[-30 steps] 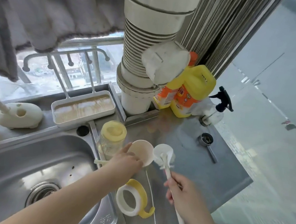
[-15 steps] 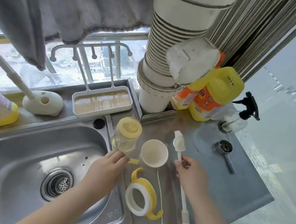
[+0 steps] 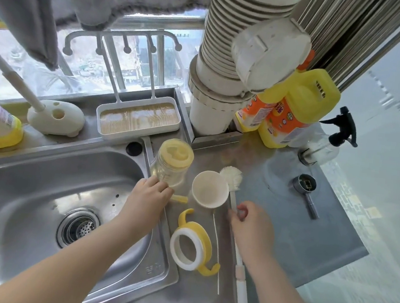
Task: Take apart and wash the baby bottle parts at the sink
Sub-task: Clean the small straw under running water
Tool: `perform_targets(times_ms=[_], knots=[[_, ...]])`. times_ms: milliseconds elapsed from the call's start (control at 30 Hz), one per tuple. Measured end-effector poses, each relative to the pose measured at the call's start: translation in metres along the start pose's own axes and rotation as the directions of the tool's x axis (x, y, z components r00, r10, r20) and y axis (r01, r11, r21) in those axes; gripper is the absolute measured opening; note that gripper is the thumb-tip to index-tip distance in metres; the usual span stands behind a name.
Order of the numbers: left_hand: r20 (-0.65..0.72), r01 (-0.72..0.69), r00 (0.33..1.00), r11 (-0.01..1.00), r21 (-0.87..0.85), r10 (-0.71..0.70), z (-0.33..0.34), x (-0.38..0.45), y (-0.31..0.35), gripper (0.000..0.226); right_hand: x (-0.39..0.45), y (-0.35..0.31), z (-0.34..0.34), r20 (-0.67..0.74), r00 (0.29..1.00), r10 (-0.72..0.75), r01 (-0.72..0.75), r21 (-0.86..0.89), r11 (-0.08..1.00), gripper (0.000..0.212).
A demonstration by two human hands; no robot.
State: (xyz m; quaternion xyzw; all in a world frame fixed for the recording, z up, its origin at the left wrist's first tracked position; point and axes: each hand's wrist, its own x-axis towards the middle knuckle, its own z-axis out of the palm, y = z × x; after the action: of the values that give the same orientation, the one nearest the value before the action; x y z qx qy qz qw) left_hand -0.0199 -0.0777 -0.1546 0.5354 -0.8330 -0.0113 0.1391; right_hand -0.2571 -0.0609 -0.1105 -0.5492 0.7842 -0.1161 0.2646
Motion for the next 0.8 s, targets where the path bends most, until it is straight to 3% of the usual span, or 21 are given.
perform_targets(times_ms=[167,400,533,700,800], knots=[[0.029,0.010,0.999,0.995,0.101,-0.013,0.003,-0.002,0.004,0.034,-0.017,-0.004,0.012,0.220,0.975,-0.017,0.048,-0.135,0.990,0.012],[-0.020,0.115,0.993,0.992,-0.060,-0.116,-0.001,-0.029,-0.001,0.043,-0.021,-0.016,0.018,0.243,0.968,0.056,0.004,-0.243,0.970,0.010],[-0.045,0.149,0.985,0.951,-0.271,-0.167,-0.020,-0.043,-0.002,0.019,-0.039,-0.007,-0.004,0.212,0.974,0.083,-0.024,-0.268,0.963,0.013],[-0.047,0.240,0.955,0.859,-0.452,-0.292,-0.059,-0.058,-0.009,0.029,-0.062,-0.028,-0.047,0.031,0.999,-0.010,0.017,-0.249,0.968,0.017],[-0.059,0.280,0.936,0.834,-0.476,-0.348,-0.092,-0.068,-0.022,0.046,-0.072,-0.076,-0.058,-0.022,0.986,-0.168,0.165,-0.098,0.981,0.015]])
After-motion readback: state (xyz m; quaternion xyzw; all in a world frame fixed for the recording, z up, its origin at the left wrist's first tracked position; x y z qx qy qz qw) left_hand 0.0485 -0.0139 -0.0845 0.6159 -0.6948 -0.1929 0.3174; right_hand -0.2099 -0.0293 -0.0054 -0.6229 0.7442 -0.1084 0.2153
